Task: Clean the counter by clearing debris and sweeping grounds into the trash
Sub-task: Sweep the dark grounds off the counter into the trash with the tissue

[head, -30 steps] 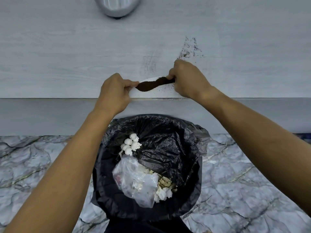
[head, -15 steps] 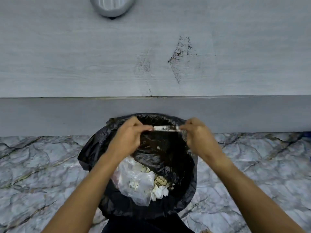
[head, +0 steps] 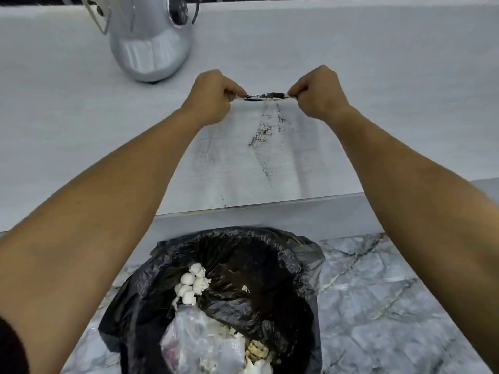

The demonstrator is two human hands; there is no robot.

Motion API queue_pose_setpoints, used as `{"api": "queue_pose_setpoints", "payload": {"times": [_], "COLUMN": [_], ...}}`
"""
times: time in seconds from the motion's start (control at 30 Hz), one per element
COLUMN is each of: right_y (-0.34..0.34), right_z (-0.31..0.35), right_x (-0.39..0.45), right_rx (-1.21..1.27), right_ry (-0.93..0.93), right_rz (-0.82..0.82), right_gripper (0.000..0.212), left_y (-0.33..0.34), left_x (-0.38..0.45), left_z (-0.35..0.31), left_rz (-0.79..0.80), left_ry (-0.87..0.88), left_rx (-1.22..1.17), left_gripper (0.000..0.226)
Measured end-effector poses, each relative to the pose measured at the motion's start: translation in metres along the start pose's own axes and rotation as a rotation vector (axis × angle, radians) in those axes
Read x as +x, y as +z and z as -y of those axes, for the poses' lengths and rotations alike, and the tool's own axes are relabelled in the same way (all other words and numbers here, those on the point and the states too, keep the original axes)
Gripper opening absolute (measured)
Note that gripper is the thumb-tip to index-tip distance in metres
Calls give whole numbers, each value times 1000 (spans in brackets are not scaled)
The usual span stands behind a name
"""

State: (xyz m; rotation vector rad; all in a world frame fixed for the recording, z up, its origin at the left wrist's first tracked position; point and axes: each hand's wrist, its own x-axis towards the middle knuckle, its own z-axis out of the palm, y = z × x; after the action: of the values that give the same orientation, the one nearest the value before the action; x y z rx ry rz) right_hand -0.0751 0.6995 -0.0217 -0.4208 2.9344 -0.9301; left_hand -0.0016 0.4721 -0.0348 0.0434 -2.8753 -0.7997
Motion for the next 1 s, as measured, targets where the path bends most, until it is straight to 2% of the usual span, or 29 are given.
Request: {"api": "queue_pose_setpoints", "payload": {"times": [0.17,0.37,0.57,0.8,0.87,0.9,1.0], "right_y": [14,26,37,40,61,76,113], "right_z": [-18,-17,-12,-15,-30,-41,-64], "right_x": [25,0,-91,-227,-279,-307,-368], "right_rx": [-49,-209,-199,-197,-247,-262,-231], "right_ry": [13,-124,-325,-415,-411,-354,-73], "right_rz": [23,58,90,121,273,380,612], "right_gripper": [39,41,36,30,30,29,35], "left_y": [19,16,2,8,33,52,104], "left_x": [33,9,-87,-229,-280,-308,-371], "left_z": [19,25,33,16,16,17,22], "left_rz": [37,64,97,75,192,286,576], "left_ry": [1,28,83,66,97,90,-189], "left_rx": [17,32,22,-61,12,36,-65], "left_gripper": [34,35,40,43,44,43,37]}}
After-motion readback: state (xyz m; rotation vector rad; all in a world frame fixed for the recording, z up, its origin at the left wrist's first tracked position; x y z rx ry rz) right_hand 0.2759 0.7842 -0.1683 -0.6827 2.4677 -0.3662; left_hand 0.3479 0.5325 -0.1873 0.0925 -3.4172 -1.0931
